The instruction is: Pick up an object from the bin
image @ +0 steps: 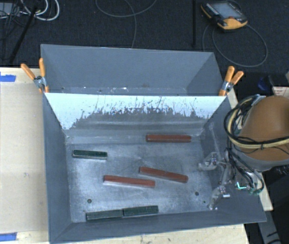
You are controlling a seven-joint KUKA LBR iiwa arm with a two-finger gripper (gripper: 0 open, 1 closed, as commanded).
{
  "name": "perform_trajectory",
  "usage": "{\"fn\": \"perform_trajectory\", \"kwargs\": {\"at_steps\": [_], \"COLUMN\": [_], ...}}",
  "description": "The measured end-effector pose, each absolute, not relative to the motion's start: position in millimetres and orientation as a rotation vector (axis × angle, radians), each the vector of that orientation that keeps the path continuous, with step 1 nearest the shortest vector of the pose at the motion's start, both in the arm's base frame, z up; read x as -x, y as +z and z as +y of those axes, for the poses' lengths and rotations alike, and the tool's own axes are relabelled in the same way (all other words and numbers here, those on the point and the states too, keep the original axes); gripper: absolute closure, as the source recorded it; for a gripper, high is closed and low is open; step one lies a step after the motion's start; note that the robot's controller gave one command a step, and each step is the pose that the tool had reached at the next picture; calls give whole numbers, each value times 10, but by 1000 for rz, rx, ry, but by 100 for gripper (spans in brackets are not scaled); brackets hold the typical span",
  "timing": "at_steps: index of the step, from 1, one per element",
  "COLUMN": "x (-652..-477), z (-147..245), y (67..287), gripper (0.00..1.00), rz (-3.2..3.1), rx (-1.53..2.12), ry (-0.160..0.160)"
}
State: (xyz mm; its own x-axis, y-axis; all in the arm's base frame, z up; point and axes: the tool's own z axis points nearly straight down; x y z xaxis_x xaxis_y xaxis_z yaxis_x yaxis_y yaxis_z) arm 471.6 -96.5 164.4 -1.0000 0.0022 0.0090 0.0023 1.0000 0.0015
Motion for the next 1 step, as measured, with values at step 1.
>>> {"fn": "perform_trajectory", "kwargs": {"at_steps": [1], "x": [-4735], "z": [-963], "y": [1676], "gripper": [0], "rz": [-3140], "rx": [-2], "ry": [0]}}
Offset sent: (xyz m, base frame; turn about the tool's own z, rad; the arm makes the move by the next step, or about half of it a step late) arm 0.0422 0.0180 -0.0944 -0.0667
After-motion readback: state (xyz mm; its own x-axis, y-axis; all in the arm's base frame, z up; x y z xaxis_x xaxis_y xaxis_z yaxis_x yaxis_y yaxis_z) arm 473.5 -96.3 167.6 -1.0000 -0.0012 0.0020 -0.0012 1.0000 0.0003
